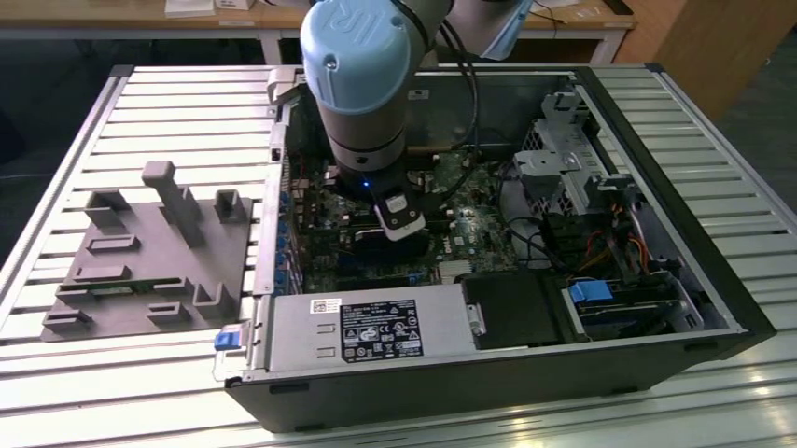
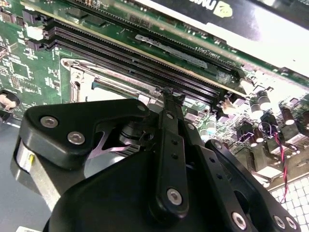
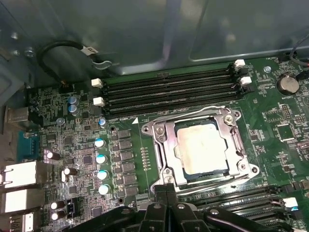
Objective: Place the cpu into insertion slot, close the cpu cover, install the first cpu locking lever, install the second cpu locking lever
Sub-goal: 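Install the second cpu locking lever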
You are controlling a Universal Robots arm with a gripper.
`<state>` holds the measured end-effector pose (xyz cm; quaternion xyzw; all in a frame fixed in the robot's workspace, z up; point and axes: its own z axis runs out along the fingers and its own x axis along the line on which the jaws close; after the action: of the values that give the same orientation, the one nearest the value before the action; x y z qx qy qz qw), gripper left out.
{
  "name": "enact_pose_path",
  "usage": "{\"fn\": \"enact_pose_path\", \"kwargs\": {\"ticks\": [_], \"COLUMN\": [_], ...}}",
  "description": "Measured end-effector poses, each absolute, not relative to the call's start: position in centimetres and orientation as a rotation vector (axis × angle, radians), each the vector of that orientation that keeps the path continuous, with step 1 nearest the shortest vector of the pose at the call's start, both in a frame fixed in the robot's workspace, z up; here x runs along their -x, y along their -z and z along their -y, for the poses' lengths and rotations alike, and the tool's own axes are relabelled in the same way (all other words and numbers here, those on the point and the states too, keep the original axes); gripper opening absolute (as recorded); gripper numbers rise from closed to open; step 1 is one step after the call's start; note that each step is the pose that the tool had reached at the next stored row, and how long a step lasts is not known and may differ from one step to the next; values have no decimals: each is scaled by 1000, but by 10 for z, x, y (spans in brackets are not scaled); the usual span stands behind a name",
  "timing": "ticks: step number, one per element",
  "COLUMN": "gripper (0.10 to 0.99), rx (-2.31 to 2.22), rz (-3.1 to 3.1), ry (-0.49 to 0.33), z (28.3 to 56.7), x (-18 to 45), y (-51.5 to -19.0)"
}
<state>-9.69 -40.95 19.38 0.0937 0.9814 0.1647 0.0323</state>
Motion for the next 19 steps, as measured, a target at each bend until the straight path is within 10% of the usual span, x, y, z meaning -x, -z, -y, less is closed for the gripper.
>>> {"fn": "enact_pose_path", "kwargs": {"ticks": [19], "gripper": [102], "rx": [-262], "rz": [-3027], "ry": [-502], "z": [405], "x": [98], "y": [-190]}}
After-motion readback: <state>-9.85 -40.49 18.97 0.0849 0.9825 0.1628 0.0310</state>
